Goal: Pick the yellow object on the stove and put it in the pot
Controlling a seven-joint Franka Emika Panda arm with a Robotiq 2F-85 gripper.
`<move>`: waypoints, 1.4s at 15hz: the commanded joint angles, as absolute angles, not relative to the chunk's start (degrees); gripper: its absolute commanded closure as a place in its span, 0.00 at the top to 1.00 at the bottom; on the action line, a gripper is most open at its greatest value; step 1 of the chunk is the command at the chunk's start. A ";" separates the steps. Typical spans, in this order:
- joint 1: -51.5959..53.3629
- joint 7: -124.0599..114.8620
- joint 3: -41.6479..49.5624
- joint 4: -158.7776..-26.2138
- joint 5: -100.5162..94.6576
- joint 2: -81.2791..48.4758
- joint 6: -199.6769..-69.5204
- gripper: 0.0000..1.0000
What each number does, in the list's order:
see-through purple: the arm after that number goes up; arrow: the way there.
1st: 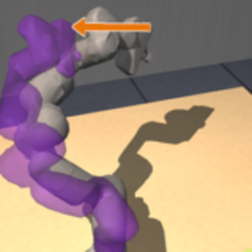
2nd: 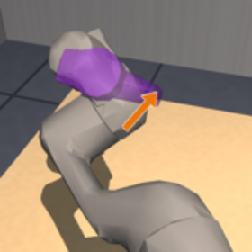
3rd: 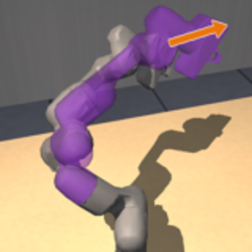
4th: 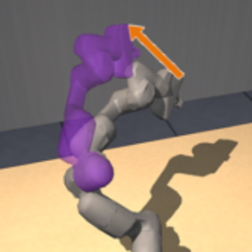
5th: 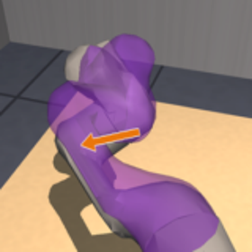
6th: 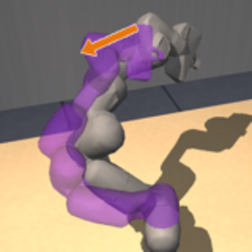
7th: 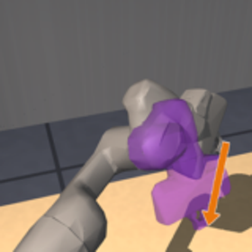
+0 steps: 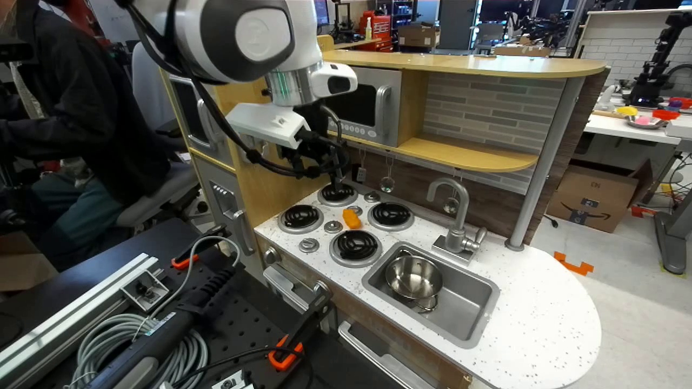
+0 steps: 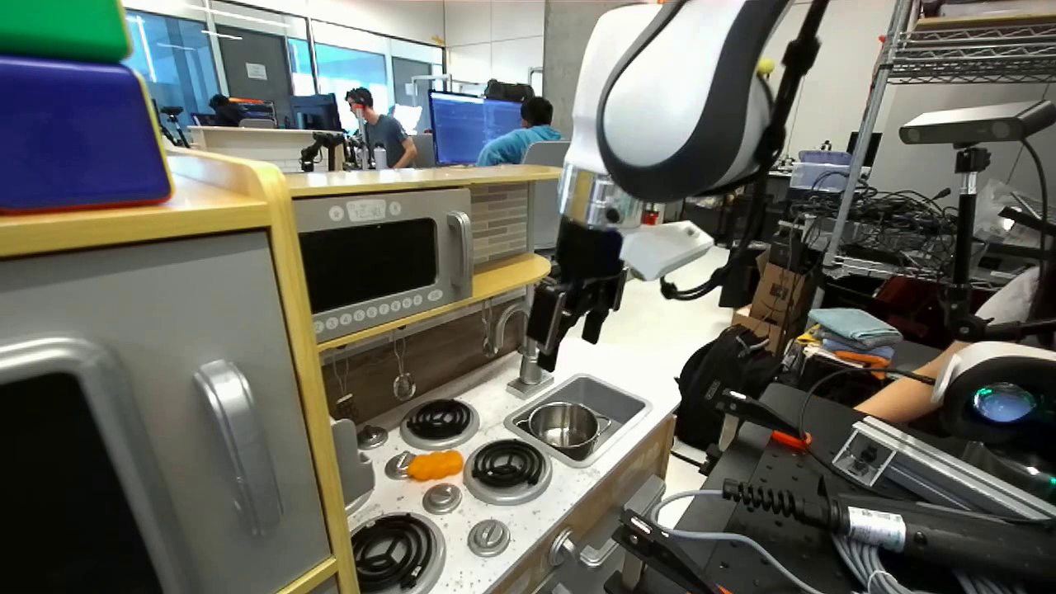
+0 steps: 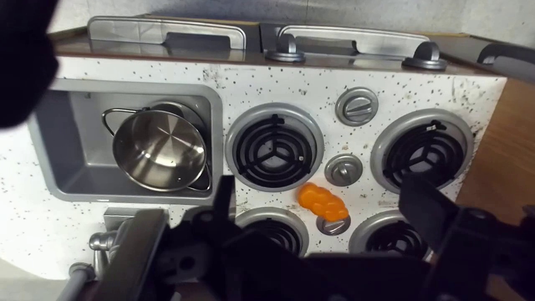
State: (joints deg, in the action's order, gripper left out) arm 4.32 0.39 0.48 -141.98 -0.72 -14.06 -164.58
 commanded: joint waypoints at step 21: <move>6.78 11.20 9.79 -127.78 -18.81 -36.59 -183.14 1.00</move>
State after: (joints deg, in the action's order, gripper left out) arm 11.12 4.26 11.53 -121.77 -14.97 -40.42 -176.29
